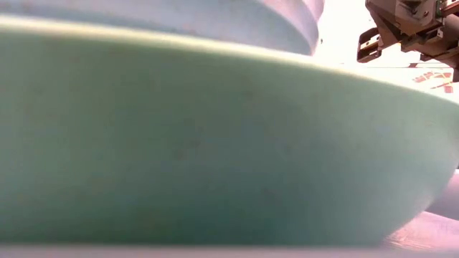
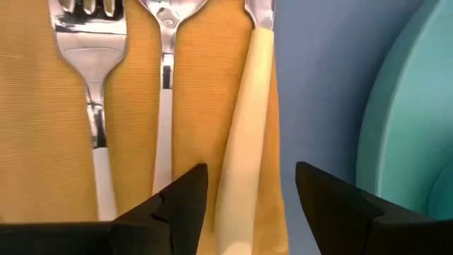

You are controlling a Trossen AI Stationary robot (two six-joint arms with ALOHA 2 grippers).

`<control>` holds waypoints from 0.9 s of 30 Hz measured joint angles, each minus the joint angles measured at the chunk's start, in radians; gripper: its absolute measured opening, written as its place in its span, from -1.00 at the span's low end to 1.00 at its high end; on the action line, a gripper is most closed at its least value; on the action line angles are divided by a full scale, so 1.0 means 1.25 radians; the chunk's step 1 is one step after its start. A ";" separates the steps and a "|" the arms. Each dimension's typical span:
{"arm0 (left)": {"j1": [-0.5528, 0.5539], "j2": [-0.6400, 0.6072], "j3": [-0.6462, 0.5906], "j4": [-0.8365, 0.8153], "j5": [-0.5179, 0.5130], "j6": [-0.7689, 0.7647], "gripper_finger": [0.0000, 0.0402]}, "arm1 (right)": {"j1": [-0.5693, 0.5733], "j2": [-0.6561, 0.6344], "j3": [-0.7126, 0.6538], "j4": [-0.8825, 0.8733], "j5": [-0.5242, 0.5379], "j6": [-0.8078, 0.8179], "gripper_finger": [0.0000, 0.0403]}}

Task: Set up tray
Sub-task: Put the light yellow table knife to the right of the orange spoon on the yellow table napkin

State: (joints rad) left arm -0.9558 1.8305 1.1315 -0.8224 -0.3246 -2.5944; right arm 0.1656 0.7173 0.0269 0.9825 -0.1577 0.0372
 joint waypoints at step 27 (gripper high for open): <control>0.020 0.011 0.014 -0.055 -0.015 0.078 -0.18 | 0.000 0.000 0.001 0.000 0.000 0.000 -1.00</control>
State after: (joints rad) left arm -0.9310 1.8441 1.1492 -0.8911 -0.3439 -2.4966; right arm 0.1654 0.7170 0.0280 0.9825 -0.1575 0.0372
